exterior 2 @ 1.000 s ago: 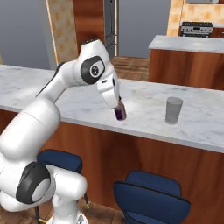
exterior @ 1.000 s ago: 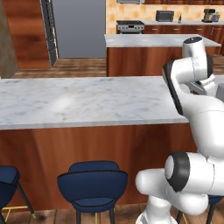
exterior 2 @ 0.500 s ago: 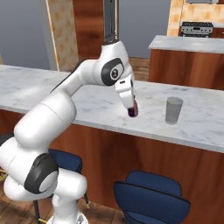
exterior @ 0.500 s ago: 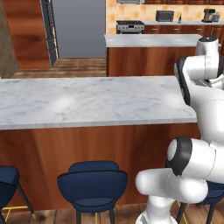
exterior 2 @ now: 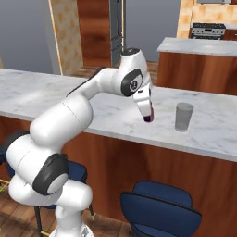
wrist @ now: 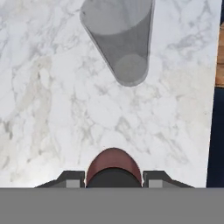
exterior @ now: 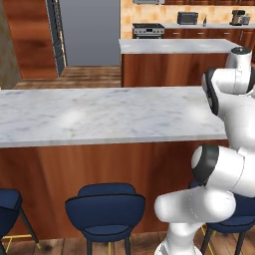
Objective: There is a wine glass and glass cup on the dining counter. Place the wine bottle next to the wine glass and the juice bottle next to the glass cup.
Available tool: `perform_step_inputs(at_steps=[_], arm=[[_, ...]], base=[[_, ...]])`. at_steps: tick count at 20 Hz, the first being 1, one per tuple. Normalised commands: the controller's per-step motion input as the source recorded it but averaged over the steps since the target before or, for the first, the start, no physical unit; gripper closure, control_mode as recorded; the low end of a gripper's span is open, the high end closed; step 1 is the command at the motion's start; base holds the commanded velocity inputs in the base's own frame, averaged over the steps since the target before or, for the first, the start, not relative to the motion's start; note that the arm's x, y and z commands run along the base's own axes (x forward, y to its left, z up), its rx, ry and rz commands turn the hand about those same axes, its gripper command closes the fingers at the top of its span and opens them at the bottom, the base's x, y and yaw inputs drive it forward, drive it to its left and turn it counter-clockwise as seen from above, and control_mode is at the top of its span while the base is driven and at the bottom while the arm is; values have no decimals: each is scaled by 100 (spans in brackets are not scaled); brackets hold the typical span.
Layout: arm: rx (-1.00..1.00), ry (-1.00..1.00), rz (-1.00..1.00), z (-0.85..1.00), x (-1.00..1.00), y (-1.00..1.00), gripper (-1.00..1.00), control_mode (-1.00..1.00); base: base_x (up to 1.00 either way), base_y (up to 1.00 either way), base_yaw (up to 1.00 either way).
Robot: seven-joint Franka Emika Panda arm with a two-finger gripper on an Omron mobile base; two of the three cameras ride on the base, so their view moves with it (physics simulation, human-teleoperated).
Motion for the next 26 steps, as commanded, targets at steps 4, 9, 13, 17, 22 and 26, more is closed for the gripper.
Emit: perform_step_inputs(at_steps=[4,9,13,17,22,26], arm=[[0,-1,0,-3,19,-26,100,-100],[0,7,-2,0,12,-25,100,-100],[0,11,-3,0,9,-23,100,-100],[0,8,-2,-1,8,-19,100,-100],[0,1,0,-6,22,-15,100,-100],[0,0,0,-15,11,-13,100,-100]], base=[[0,0,0],[0,0,0],[0,0,0],[0,0,0],[0,0,0],[0,0,0]])
